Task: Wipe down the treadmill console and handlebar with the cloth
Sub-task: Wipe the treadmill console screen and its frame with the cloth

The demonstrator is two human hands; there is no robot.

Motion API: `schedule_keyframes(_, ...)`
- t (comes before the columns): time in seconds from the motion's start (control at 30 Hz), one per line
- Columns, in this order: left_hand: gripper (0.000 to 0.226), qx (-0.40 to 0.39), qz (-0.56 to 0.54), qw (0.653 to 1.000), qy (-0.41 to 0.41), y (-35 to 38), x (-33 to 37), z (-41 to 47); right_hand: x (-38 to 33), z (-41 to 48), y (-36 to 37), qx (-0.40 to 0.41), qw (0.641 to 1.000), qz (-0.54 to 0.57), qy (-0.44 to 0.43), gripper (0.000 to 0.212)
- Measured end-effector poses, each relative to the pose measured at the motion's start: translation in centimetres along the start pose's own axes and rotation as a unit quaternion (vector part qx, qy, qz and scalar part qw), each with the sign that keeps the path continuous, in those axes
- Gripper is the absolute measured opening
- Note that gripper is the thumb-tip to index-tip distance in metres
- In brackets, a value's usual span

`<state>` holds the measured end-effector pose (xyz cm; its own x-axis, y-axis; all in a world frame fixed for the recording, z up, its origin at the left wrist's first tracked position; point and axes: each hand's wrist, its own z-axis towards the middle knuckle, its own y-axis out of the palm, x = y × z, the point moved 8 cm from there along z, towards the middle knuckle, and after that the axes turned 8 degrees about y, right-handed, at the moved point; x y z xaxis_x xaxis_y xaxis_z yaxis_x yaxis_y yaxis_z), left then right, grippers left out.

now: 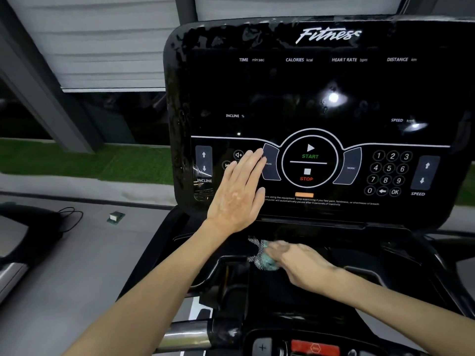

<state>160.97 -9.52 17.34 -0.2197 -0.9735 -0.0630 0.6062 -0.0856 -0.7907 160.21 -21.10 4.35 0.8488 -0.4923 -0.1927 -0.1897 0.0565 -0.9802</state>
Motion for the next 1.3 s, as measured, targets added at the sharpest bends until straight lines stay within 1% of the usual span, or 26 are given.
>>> schedule_keyframes(0.07,0.057,-0.001,0.004,1.000,0.000,0.0,0.0,0.0,0.1,0.5,-0.5,0.022,0.998,-0.005,0.057,0.045)
schedule_keyframes(0.13,0.058,-0.001,0.007,1.000,-0.002,0.0,0.1,0.0,-0.1,1.1,-0.3,-0.002,0.995,-0.005,0.096,0.045)
schedule_keyframes(0.17,0.058,-0.002,0.008,1.000,-0.003,0.0,0.1,0.0,-0.4,1.3,-0.2,-0.015,0.995,-0.014,0.094,0.043)
schedule_keyframes(0.23,0.058,-0.001,0.007,1.000,-0.004,0.0,0.2,0.0,-0.6,1.3,-0.4,-0.029,0.997,-0.008,0.065,0.037)
schedule_keyframes(0.27,0.058,0.000,0.005,1.000,-0.004,0.0,0.2,0.0,-0.5,1.2,-0.4,-0.045,0.998,0.012,0.042,0.035)
schedule_keyframes(0.37,0.058,0.001,0.006,1.000,-0.002,0.0,0.2,0.0,-0.7,-0.2,-0.1,-0.076,0.991,0.096,-0.056,0.026)
schedule_keyframes(0.43,0.058,0.001,0.006,1.000,-0.003,0.0,0.2,0.0,-1.1,-1.1,0.3,-0.086,0.987,0.103,-0.094,0.027)
schedule_keyframes(0.53,0.058,0.002,0.007,1.000,-0.001,-0.1,0.2,0.0,-0.7,-0.7,0.3,-0.058,0.989,0.100,-0.091,0.040)
schedule_keyframes(0.63,0.059,0.001,0.009,1.000,-0.001,-0.1,0.3,-0.1,0.7,0.6,0.0,-0.028,0.995,0.085,-0.035,0.049)
schedule_keyframes(0.7,0.059,0.000,0.011,1.000,-0.002,0.0,0.3,0.0,1.1,1.0,0.1,-0.021,0.998,0.061,-0.001,0.053)
schedule_keyframes(0.77,0.059,-0.002,0.012,1.000,-0.003,0.0,0.4,0.0,0.6,0.9,0.6,-0.018,0.997,0.069,0.007,0.052)
schedule_keyframes(0.83,0.059,-0.004,0.010,1.000,-0.002,0.0,0.3,0.1,0.4,0.8,0.9,-0.016,0.994,0.108,-0.008,0.044)
schedule_keyframes(0.9,0.059,-0.006,0.007,1.000,0.000,0.0,0.4,0.2,0.1,0.0,0.7,-0.032,0.989,0.140,-0.043,0.035)
schedule_keyframes(0.97,0.059,-0.005,0.004,1.000,0.000,0.0,0.4,0.2,-0.8,-1.4,0.9,-0.081,0.980,0.156,-0.094,0.029)
schedule_keyframes(1.03,0.060,-0.002,0.002,1.000,0.001,0.0,0.4,0.1,-1.6,-2.6,1.4,-0.129,0.964,0.184,-0.141,0.031)
schedule_keyframes(1.13,0.060,0.000,0.003,1.000,0.003,-0.1,0.3,0.1,-1.0,-2.9,1.5,-0.146,0.959,0.193,-0.147,0.035)
schedule_keyframes(1.3,0.059,0.002,0.002,1.000,0.002,-0.2,0.3,0.1,2.4,-6.4,-0.1,-0.140,0.962,0.189,-0.137,0.028)
